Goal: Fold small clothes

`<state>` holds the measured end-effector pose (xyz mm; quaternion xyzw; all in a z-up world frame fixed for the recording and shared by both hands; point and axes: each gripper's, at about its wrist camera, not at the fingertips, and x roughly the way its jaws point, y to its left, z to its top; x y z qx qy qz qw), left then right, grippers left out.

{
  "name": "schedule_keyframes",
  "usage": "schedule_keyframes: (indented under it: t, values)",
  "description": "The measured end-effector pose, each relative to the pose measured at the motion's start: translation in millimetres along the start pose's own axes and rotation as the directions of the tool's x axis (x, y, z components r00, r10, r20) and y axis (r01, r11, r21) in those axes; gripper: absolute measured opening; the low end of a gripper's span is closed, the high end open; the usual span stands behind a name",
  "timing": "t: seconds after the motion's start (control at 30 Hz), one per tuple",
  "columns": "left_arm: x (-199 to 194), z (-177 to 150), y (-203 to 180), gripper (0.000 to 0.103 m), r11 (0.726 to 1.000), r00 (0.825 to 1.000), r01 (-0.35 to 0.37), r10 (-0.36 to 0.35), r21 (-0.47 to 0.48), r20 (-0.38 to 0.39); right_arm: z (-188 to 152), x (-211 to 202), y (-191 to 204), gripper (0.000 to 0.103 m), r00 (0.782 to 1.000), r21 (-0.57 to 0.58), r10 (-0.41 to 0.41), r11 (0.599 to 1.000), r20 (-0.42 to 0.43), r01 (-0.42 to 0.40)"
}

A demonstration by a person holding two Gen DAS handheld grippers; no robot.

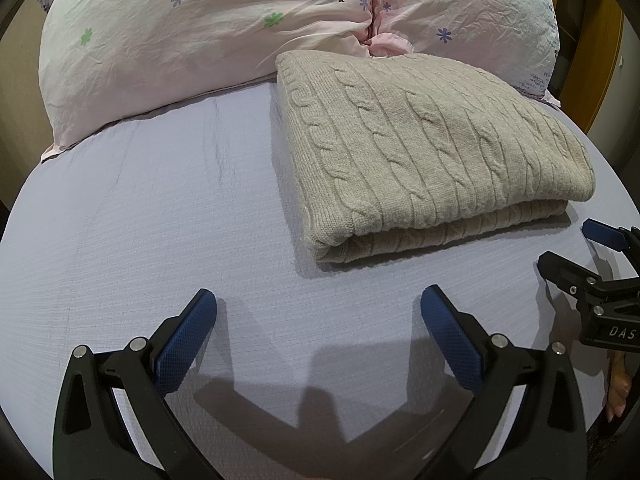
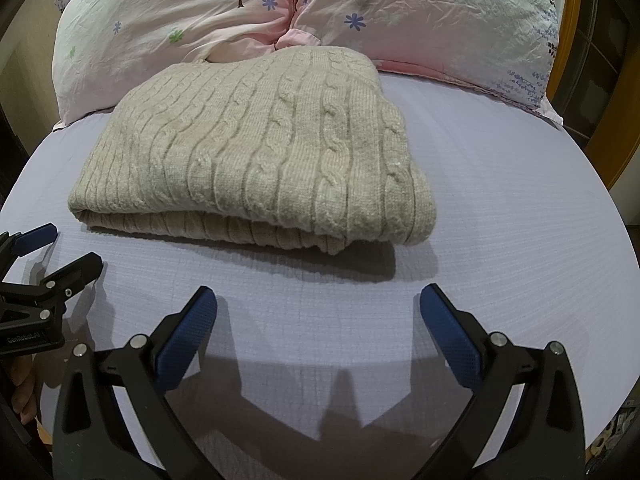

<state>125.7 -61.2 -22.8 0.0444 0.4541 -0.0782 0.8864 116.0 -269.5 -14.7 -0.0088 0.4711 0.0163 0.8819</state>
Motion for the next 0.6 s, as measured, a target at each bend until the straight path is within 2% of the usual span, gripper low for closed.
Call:
schedule_keyframes:
  t: [0.6]
  values:
    - [0.0,1.0,-0.3,0.102,1.0,1.0,0.001,-0.001,0.004,-0.003,0.2,0.1,0.1,0.101,1.0,0.0,0.0,1.0,0.0,0.0]
